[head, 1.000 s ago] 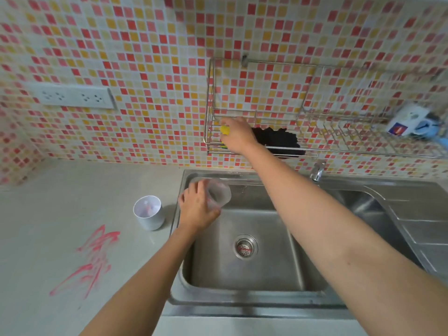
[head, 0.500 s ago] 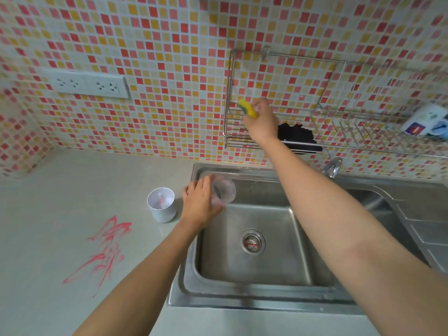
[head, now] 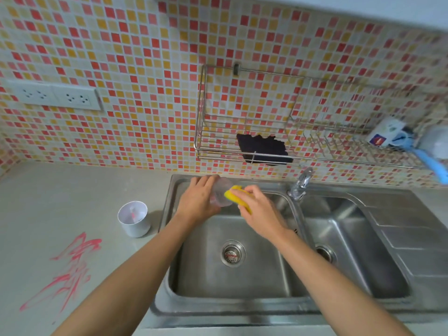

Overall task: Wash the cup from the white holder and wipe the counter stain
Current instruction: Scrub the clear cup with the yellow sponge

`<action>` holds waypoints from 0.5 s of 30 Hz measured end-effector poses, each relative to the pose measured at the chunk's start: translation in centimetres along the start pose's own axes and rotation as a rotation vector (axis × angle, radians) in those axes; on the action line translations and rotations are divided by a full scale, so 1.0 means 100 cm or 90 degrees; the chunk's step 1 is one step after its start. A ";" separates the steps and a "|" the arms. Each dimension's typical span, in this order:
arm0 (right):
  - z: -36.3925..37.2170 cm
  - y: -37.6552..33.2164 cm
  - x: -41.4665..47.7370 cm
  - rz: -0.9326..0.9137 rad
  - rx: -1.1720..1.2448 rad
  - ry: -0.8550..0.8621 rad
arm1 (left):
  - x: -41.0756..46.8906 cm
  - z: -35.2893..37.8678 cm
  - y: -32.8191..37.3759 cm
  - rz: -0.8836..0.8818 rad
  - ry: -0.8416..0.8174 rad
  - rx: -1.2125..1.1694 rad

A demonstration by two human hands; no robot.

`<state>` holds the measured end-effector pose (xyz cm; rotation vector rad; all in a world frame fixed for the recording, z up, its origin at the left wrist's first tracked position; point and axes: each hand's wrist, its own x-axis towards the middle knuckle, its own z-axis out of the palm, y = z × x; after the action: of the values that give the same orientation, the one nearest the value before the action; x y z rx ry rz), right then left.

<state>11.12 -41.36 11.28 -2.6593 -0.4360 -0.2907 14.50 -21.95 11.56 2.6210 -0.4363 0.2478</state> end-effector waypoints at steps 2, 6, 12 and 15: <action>-0.001 0.009 -0.003 -0.010 -0.075 -0.002 | 0.006 0.006 0.010 0.030 0.018 0.020; -0.002 0.021 -0.013 0.050 -0.003 0.027 | 0.018 0.020 0.026 0.052 0.021 0.056; -0.006 0.036 -0.019 0.007 0.064 -0.039 | 0.021 0.027 0.030 0.086 0.005 0.102; -0.015 0.054 -0.009 -0.067 -0.126 -0.050 | 0.019 0.028 0.035 0.104 -0.024 0.119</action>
<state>11.95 -46.86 10.37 -2.8523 -0.6023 -0.2755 15.36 -26.69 11.07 2.7779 -0.6711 0.3052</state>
